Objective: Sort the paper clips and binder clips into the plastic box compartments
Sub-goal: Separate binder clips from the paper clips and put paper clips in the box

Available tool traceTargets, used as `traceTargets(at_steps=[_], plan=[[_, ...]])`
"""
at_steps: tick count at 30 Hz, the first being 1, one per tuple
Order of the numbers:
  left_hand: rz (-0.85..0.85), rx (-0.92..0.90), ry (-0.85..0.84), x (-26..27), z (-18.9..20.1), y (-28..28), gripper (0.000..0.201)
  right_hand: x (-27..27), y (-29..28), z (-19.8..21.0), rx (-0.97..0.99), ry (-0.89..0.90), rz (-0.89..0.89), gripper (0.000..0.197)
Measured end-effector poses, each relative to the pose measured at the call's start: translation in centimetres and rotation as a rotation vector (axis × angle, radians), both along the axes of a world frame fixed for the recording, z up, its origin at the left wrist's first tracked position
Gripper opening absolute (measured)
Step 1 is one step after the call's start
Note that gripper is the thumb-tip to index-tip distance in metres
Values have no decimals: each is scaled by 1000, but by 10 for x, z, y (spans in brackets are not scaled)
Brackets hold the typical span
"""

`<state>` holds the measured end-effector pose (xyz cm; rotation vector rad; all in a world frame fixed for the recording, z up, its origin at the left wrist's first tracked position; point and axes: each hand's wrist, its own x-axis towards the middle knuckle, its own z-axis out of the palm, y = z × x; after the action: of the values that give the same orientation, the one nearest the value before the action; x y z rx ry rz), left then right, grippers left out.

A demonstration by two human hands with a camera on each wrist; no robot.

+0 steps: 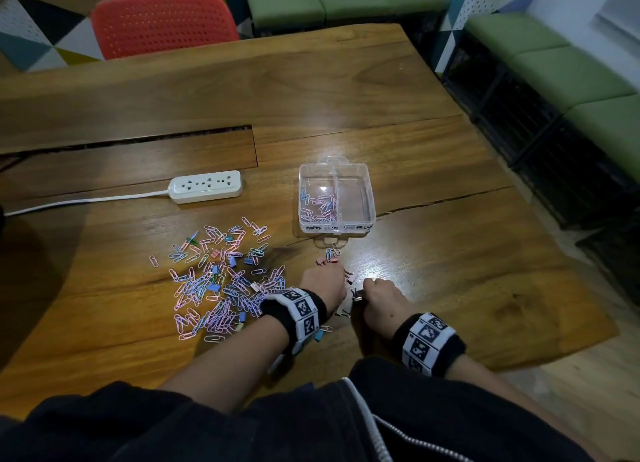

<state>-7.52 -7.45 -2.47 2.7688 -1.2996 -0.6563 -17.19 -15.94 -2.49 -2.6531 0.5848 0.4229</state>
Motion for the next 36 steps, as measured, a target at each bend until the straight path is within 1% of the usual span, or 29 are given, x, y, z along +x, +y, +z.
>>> traceTargets(at_steps=[2,4,5,8,9,10,11,12,14,16,17,18,20,21,22,24,25,26,28,30,31,34,36], plan=[[29,-2,85,3,-1,6,23,-2,-1,-3,53,-25,-39,22],[157,-104,239,10,-1,11,21,-6,-4,-7,99,-67,-80,19],[274,-212,369,15,-2,13,21,-8,-5,-8,128,-86,-118,17],[707,-578,999,26,1,19,27,-10,-11,-7,230,-133,-258,14],[789,-666,1180,28,4,21,26,-10,-12,-7,283,-146,-311,13],[816,-714,1296,30,9,24,25,-9,-13,-5,369,-177,-382,11],[812,-736,1353,31,10,25,25,-8,-14,-2,494,-219,-475,12],[795,-737,1368,31,11,26,24,-6,-14,1,646,-267,-573,19],[771,-673,1326,31,8,25,24,-2,-17,7,956,-333,-732,32],[690,-518,1174,29,5,22,24,4,-21,12,1210,-331,-826,37],[630,-438,1080,27,5,20,26,7,-23,13,1271,-299,-844,38],[580,-391,1007,24,4,18,28,10,-25,16,1279,-269,-834,38],[511,-363,901,19,4,12,31,21,-27,17,1224,-244,-797,30],[470,-347,809,16,3,9,32,27,-26,17,1155,-240,-774,26],[415,-320,671,15,1,7,31,32,-26,16,1029,-231,-733,25],[296,-249,380,14,-2,3,23,40,-24,12,683,-192,-596,21],[247,-213,278,13,-3,1,21,43,-23,8,529,-170,-523,18],[202,-186,206,12,-3,0,22,45,-21,5,426,-142,-475,16],[119,-123,123,12,-3,-3,24,44,-20,-2,322,-96,-438,17],[44,-63,74,11,-2,-5,26,42,-20,-7,277,-66,-405,14],[23,-40,64,11,-2,-5,26,41,-20,-8,266,-62,-386,12],[-11,30,72,10,-3,-2,28,33,-22,-8,253,-68,-358,16],[-37,60,84,9,-3,2,27,30,-25,-7,252,-73,-356,14]])
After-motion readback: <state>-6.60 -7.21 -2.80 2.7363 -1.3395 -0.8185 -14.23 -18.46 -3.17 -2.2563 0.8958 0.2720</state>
